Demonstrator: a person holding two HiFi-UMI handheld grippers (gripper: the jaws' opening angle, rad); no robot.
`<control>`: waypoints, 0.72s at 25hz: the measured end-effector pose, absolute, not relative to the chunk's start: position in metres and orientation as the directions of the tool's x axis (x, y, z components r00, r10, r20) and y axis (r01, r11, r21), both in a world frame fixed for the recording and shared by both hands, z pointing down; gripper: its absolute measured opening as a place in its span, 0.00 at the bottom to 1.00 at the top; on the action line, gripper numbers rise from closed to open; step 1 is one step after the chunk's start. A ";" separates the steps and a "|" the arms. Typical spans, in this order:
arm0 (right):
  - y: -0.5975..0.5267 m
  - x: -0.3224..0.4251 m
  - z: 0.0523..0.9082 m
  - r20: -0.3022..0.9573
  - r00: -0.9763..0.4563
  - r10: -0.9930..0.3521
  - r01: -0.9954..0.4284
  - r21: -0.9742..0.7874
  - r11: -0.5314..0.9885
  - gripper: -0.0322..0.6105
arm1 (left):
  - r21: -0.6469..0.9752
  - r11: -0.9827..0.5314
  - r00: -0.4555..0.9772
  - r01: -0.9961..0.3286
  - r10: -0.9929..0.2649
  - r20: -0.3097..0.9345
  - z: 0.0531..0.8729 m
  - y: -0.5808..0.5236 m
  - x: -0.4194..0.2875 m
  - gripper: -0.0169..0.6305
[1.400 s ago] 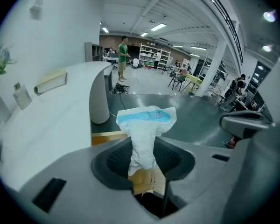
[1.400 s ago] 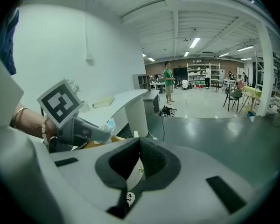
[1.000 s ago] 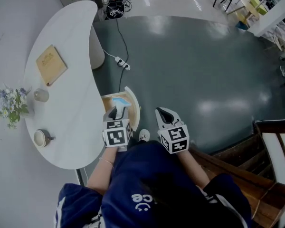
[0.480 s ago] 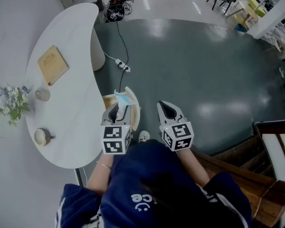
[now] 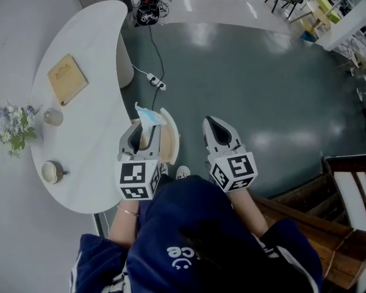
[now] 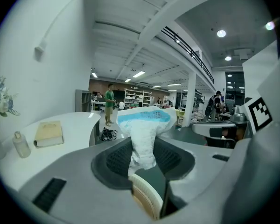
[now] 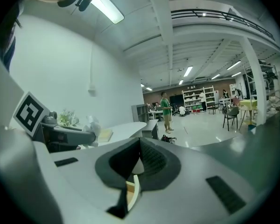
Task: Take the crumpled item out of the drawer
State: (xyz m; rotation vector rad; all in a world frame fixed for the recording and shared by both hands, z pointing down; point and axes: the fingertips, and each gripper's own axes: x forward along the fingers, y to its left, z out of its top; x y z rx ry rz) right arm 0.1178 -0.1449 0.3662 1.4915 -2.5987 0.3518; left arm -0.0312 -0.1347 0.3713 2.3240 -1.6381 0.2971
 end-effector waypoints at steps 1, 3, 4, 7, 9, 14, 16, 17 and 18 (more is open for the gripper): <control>-0.146 0.116 0.361 0.208 -0.508 -0.835 -0.861 -0.129 0.492 0.06 | 0.109 -0.317 0.335 -0.942 -0.891 0.306 0.365 -0.135 -0.033 0.24; -0.147 0.113 0.352 0.184 -0.513 -0.838 -0.858 -0.119 0.500 0.06 | 0.113 -0.318 0.337 -0.941 -0.904 0.263 0.352 -0.137 -0.037 0.24; -0.148 0.111 0.348 0.172 -0.515 -0.840 -0.857 -0.114 0.502 0.06 | 0.114 -0.320 0.338 -0.941 -0.909 0.242 0.345 -0.138 -0.038 0.24; -0.149 0.107 0.334 0.143 -0.519 -0.843 -0.855 -0.089 0.511 0.06 | 0.113 -0.331 0.347 -0.937 -0.919 0.188 0.328 -0.139 -0.039 0.24; -0.149 0.104 0.325 0.123 -0.522 -0.844 -0.853 -0.075 0.516 0.06 | 0.113 -0.339 0.354 -0.934 -0.921 0.161 0.319 -0.140 -0.039 0.24; -0.150 0.096 0.305 0.073 -0.528 -0.846 -0.849 -0.043 0.526 0.06 | 0.113 -0.349 0.361 -0.930 -0.926 0.108 0.297 -0.140 -0.045 0.24; -0.151 0.094 0.299 0.058 -0.527 -0.848 -0.850 -0.034 0.525 0.06 | 0.105 -0.357 0.366 -0.928 -0.926 0.091 0.290 -0.141 -0.045 0.24; -0.152 0.094 0.297 0.051 -0.524 -0.850 -0.852 -0.029 0.523 0.06 | 0.100 -0.360 0.369 -0.928 -0.926 0.086 0.288 -0.141 -0.045 0.24; -0.152 0.094 0.295 0.047 -0.520 -0.853 -0.854 -0.022 0.519 0.06 | 0.097 -0.362 0.370 -0.927 -0.925 0.084 0.287 -0.142 -0.046 0.24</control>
